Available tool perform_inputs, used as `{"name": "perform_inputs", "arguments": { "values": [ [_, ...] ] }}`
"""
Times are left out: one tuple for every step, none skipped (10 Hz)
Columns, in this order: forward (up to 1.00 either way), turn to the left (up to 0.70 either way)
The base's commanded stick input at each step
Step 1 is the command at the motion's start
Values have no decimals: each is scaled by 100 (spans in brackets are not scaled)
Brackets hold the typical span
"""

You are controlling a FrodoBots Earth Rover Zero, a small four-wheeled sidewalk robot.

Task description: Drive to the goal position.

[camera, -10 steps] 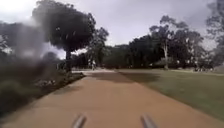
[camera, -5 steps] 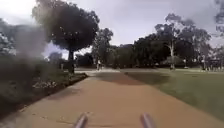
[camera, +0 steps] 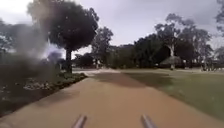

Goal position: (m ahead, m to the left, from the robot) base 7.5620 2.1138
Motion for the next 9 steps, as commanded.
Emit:
{"name": "perform_inputs", "arguments": {
  "values": [
    [70, 0],
    [70, 0],
    [70, 0],
    [70, 0],
    [70, 0],
    [70, 0],
    [70, 0],
    [70, 0],
    [70, 0]
  ]
}}
